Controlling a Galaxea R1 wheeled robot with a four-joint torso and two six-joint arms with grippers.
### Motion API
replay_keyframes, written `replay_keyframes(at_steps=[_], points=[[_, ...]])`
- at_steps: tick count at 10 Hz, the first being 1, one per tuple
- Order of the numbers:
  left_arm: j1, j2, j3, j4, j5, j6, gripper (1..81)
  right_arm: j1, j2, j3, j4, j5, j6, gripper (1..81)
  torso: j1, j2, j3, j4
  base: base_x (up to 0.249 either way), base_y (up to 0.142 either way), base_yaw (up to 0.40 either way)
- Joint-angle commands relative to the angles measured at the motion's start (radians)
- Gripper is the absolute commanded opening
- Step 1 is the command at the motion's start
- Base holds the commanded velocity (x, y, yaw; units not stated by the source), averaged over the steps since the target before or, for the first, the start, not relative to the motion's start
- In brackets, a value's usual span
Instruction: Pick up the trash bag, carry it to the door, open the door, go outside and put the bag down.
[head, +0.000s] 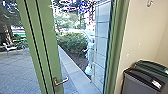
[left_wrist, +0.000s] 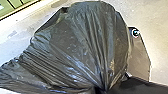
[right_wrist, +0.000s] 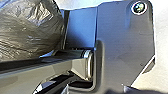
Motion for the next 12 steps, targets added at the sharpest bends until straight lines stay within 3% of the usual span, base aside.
replay_keyframes(at_steps=[1,9,12], points=[[-0.062,-0.002,0.005,0.0,0.06,0.007,1.0,0.047,0.006,0.002,-0.005,-0.05,-0.001,81.1,0.0,0.0,0.0,0.0,0.0,0.0,0.0],[-0.044,-0.036,0.04,-0.001,0.057,0.011,1.0,0.037,-0.012,0.02,-0.003,-0.024,-0.004,81.1,0.0,0.0,0.0,0.0,0.0,0.0,0.103],[-0.03,-0.082,0.111,0.002,0.054,0.011,1.0,0.023,-0.078,0.155,-0.025,-0.006,-0.014,81.1,0.0,0.0,0.0,0.0,0.0,0.0,0.159]])
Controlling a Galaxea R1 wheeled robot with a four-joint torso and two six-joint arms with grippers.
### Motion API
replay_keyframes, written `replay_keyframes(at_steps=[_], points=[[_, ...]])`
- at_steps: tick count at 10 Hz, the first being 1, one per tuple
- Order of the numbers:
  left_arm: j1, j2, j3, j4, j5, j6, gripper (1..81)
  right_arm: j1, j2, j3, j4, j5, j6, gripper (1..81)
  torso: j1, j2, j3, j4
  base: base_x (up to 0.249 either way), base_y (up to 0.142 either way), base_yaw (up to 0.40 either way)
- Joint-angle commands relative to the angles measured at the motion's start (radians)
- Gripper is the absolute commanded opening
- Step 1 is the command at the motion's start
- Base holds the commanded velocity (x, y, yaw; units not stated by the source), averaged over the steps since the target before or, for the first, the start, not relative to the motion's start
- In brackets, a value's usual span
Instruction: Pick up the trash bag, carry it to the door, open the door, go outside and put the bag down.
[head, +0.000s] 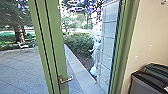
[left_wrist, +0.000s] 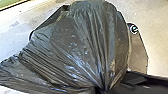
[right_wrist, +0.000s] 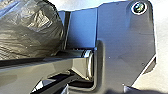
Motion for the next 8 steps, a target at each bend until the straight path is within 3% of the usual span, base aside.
replay_keyframes(at_steps=[1,8], points=[[-0.045,-0.029,0.039,0.002,0.054,0.004,1.0,0.035,-0.067,0.14,-0.023,-0.028,-0.013,81.1,0.0,0.0,0.0,0.0,0.0,0.0,0.167],[-0.042,-0.075,0.112,0.002,0.056,0.004,1.0,0.033,-0.119,0.219,-0.02,-0.021,-0.011,81.1,0.0,0.0,0.0,0.0,0.0,0.0,0.173]])
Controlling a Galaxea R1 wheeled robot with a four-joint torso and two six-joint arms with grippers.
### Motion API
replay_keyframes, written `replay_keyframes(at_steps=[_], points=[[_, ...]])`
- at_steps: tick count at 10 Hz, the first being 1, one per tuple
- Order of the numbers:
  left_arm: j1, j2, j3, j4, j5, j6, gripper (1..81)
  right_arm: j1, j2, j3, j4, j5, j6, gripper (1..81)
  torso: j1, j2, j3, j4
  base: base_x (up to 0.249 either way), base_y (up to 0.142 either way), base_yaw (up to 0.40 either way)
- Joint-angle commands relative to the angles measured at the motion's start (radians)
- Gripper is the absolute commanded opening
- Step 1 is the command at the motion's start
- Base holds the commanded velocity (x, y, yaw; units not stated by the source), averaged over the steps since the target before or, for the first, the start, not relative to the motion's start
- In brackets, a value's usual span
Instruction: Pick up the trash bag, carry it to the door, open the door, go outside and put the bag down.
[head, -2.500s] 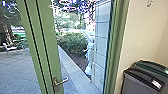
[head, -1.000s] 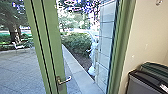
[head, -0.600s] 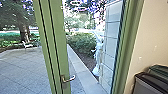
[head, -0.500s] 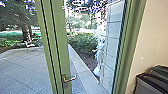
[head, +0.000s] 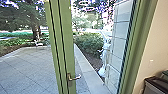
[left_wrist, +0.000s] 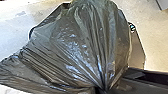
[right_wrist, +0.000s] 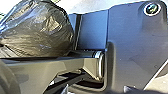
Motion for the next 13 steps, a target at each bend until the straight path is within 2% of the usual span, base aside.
replay_keyframes(at_steps=[1,6,13], points=[[-0.057,-0.001,0.008,0.002,0.064,0.004,1.0,0.047,-0.001,0.01,-0.008,-0.053,-0.004,81.1,0.0,0.0,0.0,0.0,0.0,0.0,0.175],[-0.057,0.003,0.002,0.003,0.065,0.004,1.0,0.047,0.038,-0.062,-0.009,-0.053,-0.004,81.1,0.0,0.0,0.0,0.0,0.0,0.0,0.195],[-0.057,0.029,-0.042,0.006,0.073,0.012,1.0,0.047,0.043,-0.081,-0.011,-0.053,-0.004,81.1,0.0,0.0,0.0,0.0,0.0,0.0,0.245]])
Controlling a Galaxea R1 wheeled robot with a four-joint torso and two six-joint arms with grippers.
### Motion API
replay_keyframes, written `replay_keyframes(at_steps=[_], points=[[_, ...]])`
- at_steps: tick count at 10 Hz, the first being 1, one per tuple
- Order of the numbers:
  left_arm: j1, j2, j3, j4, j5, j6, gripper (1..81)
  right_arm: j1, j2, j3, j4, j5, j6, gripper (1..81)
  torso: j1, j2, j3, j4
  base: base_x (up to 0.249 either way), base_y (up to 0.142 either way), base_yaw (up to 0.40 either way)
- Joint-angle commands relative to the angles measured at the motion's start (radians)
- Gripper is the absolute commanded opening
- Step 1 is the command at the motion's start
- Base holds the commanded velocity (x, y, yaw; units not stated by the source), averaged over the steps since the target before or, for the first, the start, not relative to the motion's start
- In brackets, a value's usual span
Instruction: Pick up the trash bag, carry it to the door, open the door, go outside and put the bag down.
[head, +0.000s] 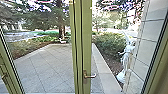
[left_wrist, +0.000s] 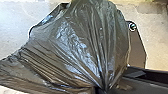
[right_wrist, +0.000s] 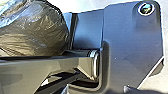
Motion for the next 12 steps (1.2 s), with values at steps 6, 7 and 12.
replay_keyframes(at_steps=[6,7,12], points=[[-0.06,0.006,-0.006,0.006,0.067,0.031,1.0,0.049,0.003,0.004,-0.006,-0.053,-0.004,81.1,0.0,0.0,0.0,0.0,0.0,0.0,0.248],[-0.06,0.008,-0.006,0.006,0.067,0.037,1.0,0.048,0.003,0.002,-0.006,-0.053,-0.004,81.1,0.0,0.0,0.0,0.0,0.0,0.0,0.248],[-0.06,0.013,-0.007,0.004,0.067,0.045,1.0,0.049,0.008,-0.004,-0.008,-0.053,-0.004,81.1,0.0,0.0,0.0,0.0,0.0,0.0,0.248]])
